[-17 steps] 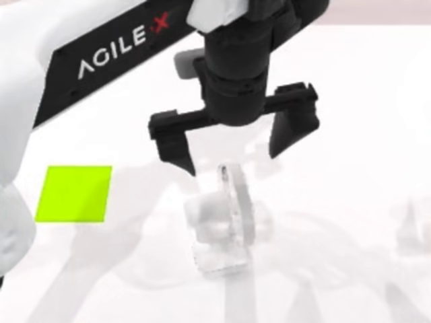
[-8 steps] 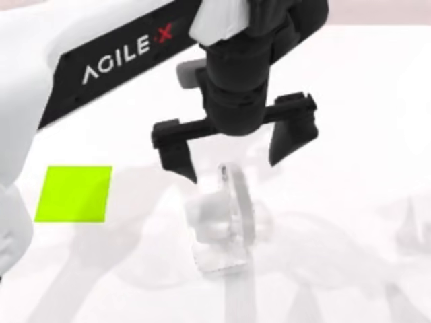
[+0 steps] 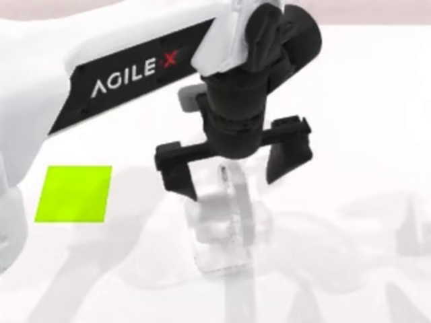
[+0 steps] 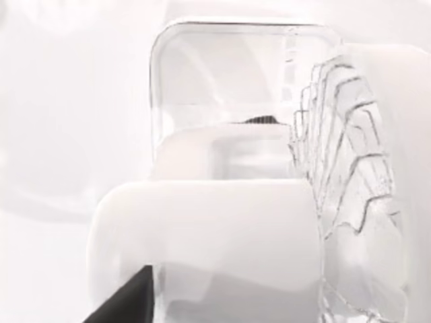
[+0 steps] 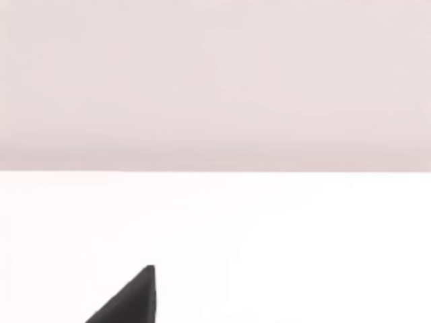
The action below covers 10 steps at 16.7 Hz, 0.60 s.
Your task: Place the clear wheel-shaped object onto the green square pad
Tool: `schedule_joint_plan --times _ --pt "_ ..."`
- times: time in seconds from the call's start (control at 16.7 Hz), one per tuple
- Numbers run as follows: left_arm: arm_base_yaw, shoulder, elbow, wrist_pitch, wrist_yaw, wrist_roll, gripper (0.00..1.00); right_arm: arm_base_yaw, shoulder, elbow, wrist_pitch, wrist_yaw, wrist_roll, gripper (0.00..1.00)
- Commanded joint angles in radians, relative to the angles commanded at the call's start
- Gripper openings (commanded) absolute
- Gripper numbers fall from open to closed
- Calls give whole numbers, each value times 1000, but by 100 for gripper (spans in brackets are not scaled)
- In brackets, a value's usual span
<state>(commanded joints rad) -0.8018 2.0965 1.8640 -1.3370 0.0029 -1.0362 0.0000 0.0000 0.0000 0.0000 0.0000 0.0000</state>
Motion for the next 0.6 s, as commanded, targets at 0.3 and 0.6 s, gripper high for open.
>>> schedule_joint_plan --times 0.3,0.6 --pt "0 0 0 0 0 0 70 0 0 0 0 0 0 100" --pt "0 0 0 0 0 0 32 0 0 0 0 0 0 100"
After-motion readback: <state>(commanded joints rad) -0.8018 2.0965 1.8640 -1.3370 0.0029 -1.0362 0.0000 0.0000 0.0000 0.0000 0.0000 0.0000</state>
